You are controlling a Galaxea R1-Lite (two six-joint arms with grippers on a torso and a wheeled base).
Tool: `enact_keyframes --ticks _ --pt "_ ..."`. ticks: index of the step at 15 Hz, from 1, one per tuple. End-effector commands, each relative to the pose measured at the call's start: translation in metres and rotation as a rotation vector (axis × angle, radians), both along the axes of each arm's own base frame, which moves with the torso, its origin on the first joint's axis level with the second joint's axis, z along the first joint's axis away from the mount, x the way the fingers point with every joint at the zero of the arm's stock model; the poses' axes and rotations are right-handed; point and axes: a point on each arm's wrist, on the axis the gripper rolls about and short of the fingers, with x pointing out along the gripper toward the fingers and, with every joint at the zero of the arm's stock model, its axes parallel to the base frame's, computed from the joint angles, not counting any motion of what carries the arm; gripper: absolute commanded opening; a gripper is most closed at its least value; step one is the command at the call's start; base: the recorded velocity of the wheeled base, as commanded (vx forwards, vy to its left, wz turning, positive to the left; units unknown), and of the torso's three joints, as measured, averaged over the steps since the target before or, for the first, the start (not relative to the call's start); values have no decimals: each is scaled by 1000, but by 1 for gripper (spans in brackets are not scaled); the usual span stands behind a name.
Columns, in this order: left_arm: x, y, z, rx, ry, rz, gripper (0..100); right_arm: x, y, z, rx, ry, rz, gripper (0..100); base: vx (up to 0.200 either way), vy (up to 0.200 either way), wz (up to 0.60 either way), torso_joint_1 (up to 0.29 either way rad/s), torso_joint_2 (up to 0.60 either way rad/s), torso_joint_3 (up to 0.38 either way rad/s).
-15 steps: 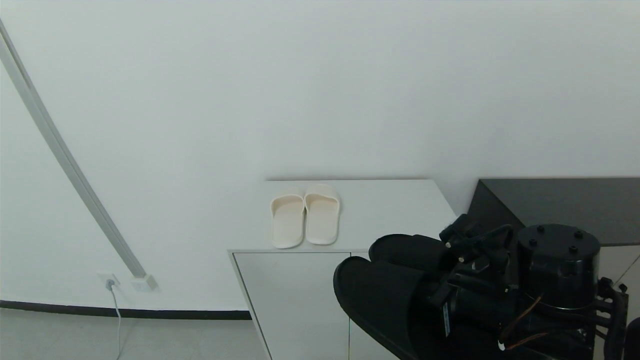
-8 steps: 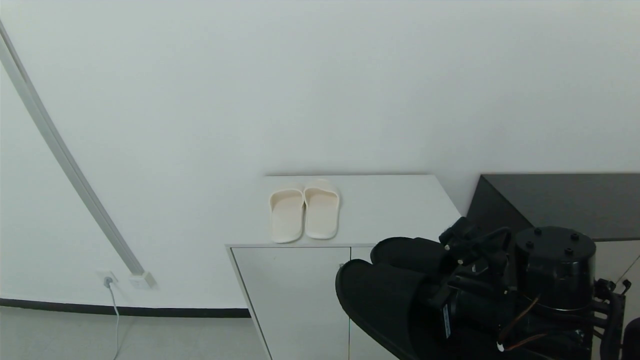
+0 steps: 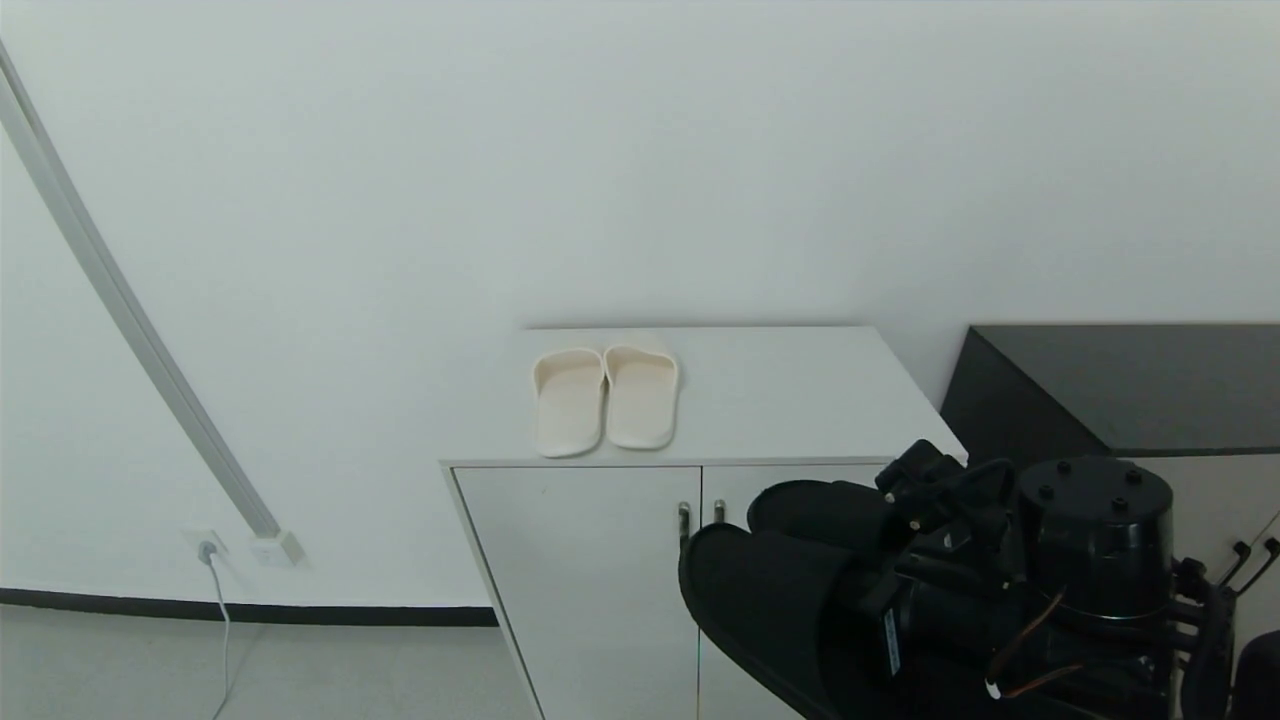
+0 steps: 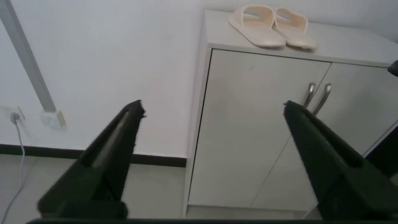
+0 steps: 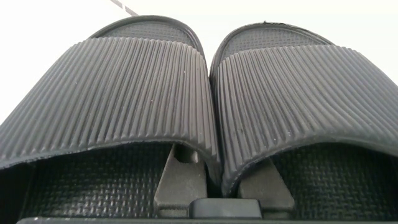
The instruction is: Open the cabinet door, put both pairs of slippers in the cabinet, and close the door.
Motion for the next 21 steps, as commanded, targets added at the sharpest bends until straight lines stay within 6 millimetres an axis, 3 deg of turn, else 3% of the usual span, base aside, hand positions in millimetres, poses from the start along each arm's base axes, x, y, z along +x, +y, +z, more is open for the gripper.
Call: enact_keyframes --ticks 1,21 --pt "0 0 0 -1 1 1 100 1 -2 -1 -3 4 -5 0 0 0 0 -173 393 212" --pt "3 -1 2 67 39 -60 100 -5 -3 -4 -27 -38 17 0 0 0 0 -196 510 313"
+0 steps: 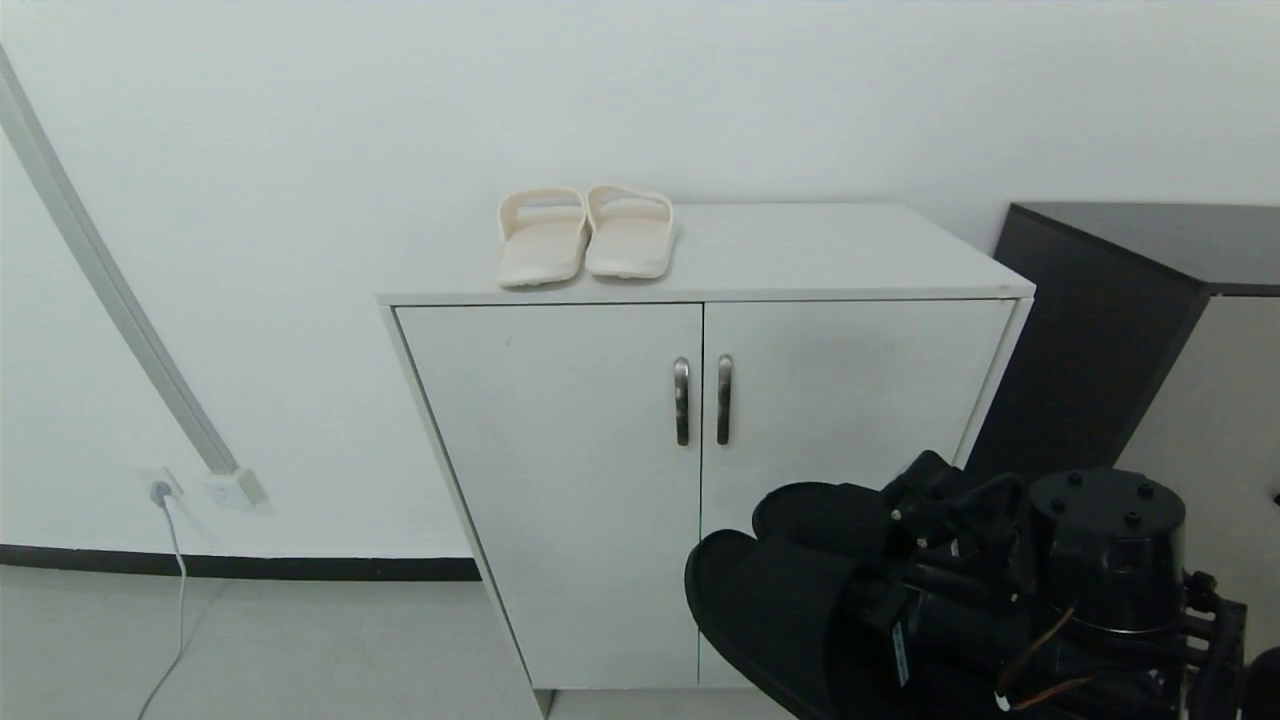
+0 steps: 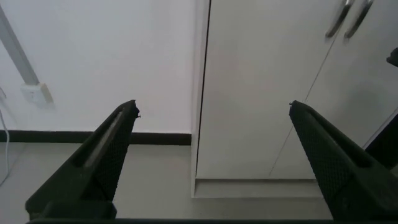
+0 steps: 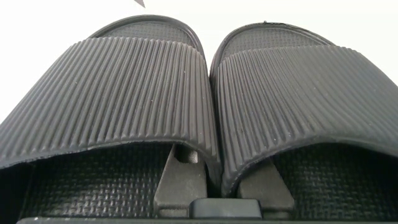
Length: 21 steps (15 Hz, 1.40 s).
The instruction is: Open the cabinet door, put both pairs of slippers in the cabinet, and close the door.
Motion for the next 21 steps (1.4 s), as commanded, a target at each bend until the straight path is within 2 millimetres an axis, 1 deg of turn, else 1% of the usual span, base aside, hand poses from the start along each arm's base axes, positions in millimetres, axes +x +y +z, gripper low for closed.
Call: enact_keyframes --ticks 1,4,5,6,7,8,11,12,14,15,16,17,18,19,20,21 --pt "3 0 2 17 35 -23 100 0 0 0 3 -3 1 0 0 0 0 -144 476 334" --pt "-1 0 2 35 -19 14 100 -1 -1 -1 5 -3 1 0 0 0 0 -118 463 347" --pt "-5 1 19 31 -63 42 100 -1 -1 -2 2 1 1 0 0 0 0 -95 447 349" --pt "-6 1 45 -20 -69 30 100 -1 -1 -4 -4 8 2 0 0 0 0 -85 447 373" --pt "2 1 59 -47 -19 9 100 -1 0 -5 -7 8 1 0 0 0 0 -56 437 378" --pt "12 0 65 -55 38 -40 100 -1 -1 -5 -7 7 0 0 0 0 0 -36 427 388" --pt "42 -4 72 -81 166 -184 100 -1 -1 -4 -6 6 1 0 0 0 0 -22 261 229" --pt "67 -8 79 -90 201 -253 100 -1 0 -6 -9 10 3 0 0 0 0 -2 66 71" --pt "94 -12 92 -96 172 -337 100 -1 0 -5 -8 9 3 0 0 0 0 0 0 0" --pt "115 -15 106 -95 138 -372 100 -1 0 -5 -8 9 3 0 0 0 0 0 0 0" --pt "130 -17 115 -94 125 -387 100 -1 0 -5 -8 8 1 0 0 0 0 0 0 0" --pt "138 -19 120 -93 115 -412 100 -1 0 -5 -8 8 1 0 0 0 0 0 0 0" --pt "154 -29 132 -91 105 -475 100 0 0 -6 -9 9 0 0 0 0 0 0 0 0" --pt "160 -32 135 -90 107 -492 100 0 0 -6 -9 9 0 0 0 0 0 0 0 0" --pt "169 -41 142 -87 103 -543 100 0 0 -6 -10 11 0 0 0 0 0 0 0 0" --pt "174 -49 147 -86 100 -587 100 0 0 -6 -9 12 -1 0 0 0 0 0 0 0"
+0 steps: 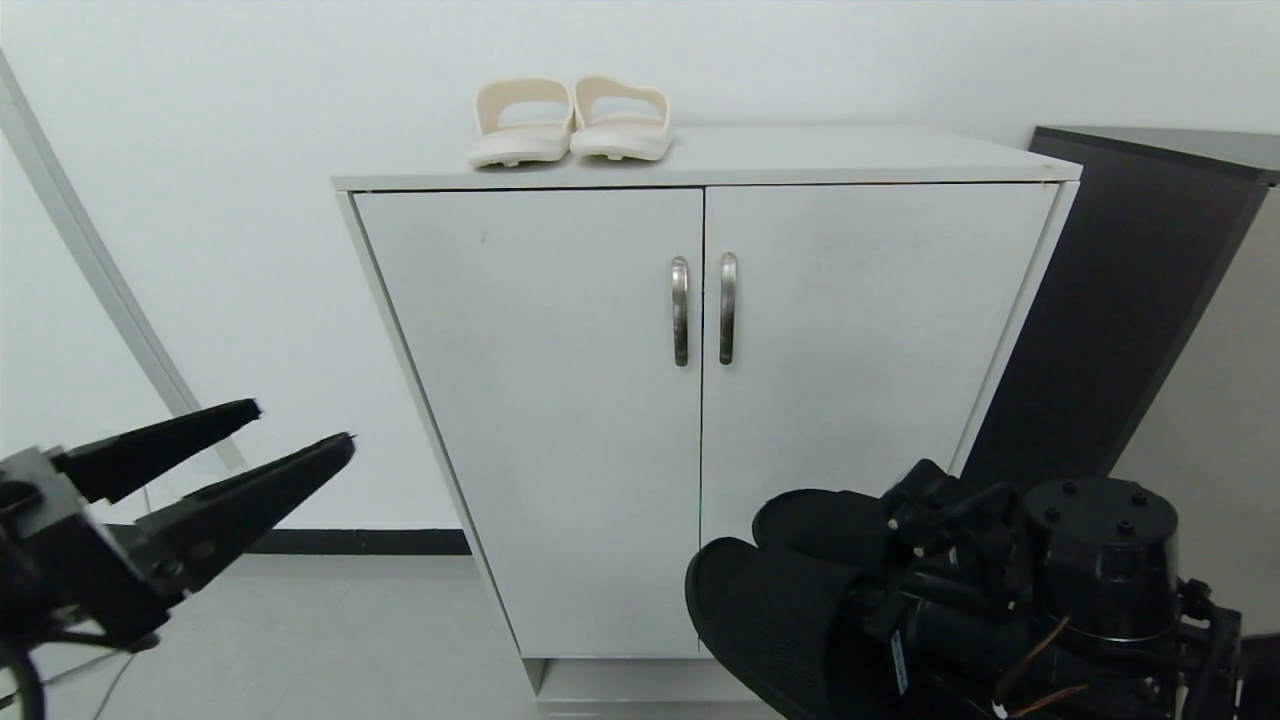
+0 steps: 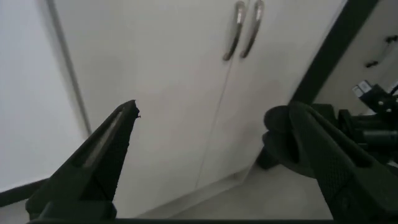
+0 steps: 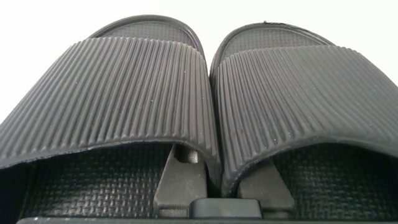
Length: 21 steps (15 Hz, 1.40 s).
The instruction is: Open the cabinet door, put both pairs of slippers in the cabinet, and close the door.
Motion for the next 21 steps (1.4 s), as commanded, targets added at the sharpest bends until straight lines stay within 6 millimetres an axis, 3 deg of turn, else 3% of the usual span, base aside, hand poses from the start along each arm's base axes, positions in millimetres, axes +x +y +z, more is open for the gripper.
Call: enact_keyframes --ticks 1,4,12,16,19,21 --pt "28 -23 4 4 55 -105 100 0 0 0 0 1 1 0 0 0 0 0 0 0" --pt "36 -49 10 -2 66 -233 100 1 1 0 2 -1 4 0 0 0 0 0 0 0" --pt "82 -146 32 -37 96 -511 100 -1 2 -5 -4 18 22 0 0 0 0 0 0 0" --pt "117 -178 40 -129 160 -637 100 -1 2 -12 -10 28 28 0 0 0 0 0 0 0" --pt "138 -191 38 -151 174 -629 100 -1 2 -11 -5 19 27 0 0 0 0 0 0 0" --pt "141 -193 40 -155 160 -589 100 -1 2 -11 -1 11 26 0 0 0 0 0 0 0"
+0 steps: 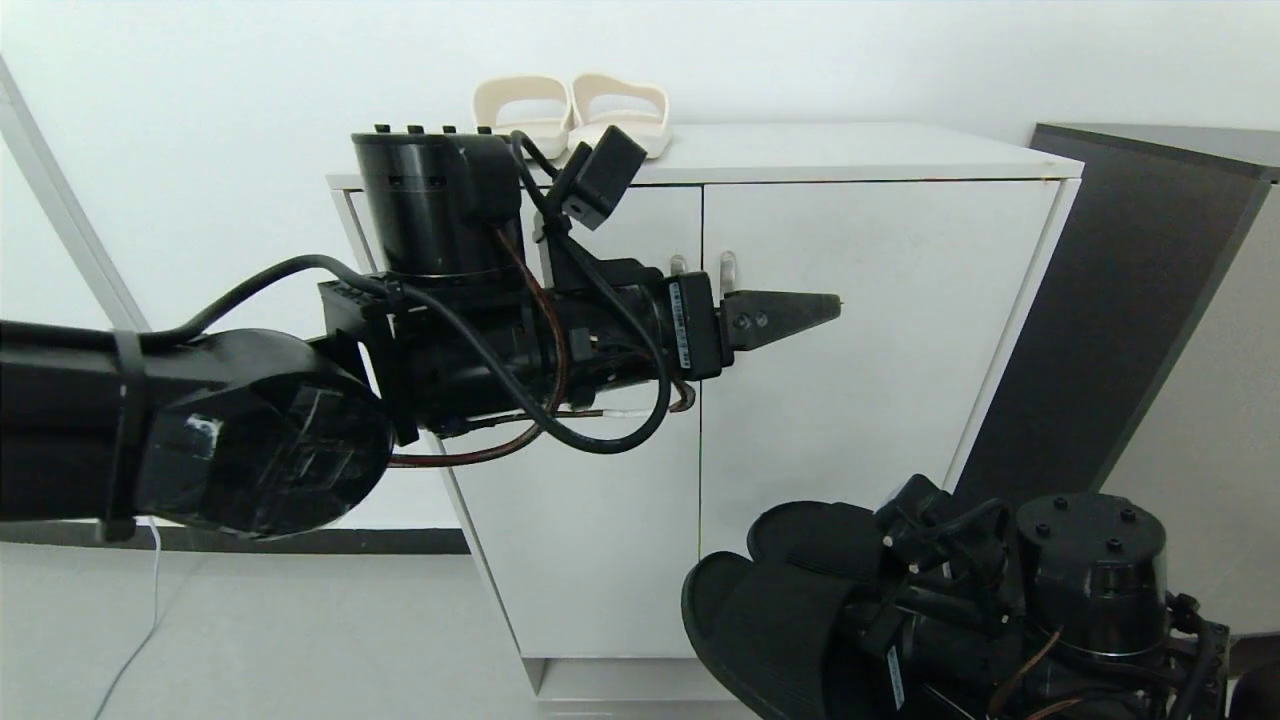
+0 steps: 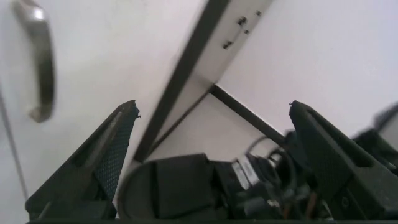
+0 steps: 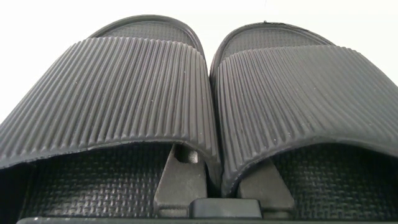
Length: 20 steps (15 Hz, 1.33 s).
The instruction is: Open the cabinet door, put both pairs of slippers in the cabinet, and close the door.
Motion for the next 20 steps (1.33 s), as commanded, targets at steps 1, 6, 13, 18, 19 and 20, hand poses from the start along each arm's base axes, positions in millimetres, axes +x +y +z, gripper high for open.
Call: enact_keyframes --ticks 1,6,13,18,19,20 --pt "8 -6 -4 6 6 21 100 0 0 0 1 0 0 0 0 0 0 0 0 0" --pt "17 -8 -5 5 3 160 100 0 1 0 0 -1 2 0 0 0 0 0 0 0" --pt "47 -13 -18 21 17 235 100 0 1 0 1 -2 4 0 0 0 0 0 0 0" --pt "66 -17 -28 27 27 269 100 1 2 -2 -5 5 4 0 0 0 0 0 0 0" --pt "68 -18 -29 29 30 269 100 1 2 -2 -5 4 1 0 0 0 0 0 0 0" --pt "69 -19 -30 29 30 264 100 1 2 -3 -6 6 4 0 0 0 0 0 0 0"
